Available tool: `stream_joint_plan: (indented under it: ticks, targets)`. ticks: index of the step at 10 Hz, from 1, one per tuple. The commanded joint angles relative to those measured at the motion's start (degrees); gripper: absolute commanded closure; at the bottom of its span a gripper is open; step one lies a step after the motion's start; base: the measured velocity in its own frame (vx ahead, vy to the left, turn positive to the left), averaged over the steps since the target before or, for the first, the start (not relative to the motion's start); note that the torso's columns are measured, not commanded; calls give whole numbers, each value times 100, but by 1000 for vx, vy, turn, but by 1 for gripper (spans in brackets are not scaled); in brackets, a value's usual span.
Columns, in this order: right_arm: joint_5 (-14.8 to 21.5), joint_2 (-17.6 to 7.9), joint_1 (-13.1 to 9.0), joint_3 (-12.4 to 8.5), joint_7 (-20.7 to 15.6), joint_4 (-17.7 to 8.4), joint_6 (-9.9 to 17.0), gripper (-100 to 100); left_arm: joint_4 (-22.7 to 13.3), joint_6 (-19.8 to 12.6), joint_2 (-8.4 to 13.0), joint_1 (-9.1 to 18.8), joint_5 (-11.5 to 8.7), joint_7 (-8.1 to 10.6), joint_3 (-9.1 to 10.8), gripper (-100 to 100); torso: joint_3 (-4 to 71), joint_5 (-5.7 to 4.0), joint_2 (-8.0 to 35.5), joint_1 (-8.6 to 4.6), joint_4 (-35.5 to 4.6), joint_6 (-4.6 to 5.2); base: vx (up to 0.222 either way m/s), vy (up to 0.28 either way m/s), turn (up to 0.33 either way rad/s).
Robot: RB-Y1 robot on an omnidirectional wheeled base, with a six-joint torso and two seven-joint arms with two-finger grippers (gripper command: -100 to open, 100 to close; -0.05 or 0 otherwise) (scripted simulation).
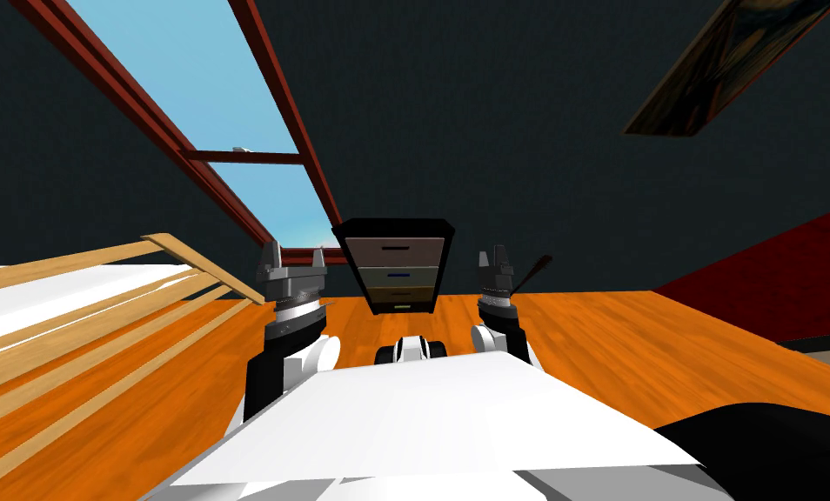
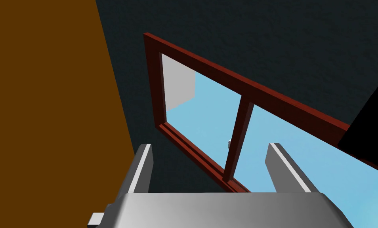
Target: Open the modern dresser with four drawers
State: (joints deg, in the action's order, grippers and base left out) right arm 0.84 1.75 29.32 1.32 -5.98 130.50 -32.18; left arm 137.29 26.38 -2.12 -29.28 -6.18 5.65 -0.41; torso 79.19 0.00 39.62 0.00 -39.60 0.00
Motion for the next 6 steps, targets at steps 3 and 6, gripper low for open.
stream_joint_plan:
  ticks: [3, 6]
  targets:
    - [0, 0, 1, 0, 0, -3, 1, 0, -332, 115, 660, 43, -3, 21, -16, -100, 536, 0, 255, -1, -260, 0, 23, -10, -13]
    - [0, 0, 1, 0, 0, -3, 1, 0, -736, 256, 969, 95, -7, 47, -36, -100, 539, 0, 265, -1, -268, 0, 38, -14, -20]
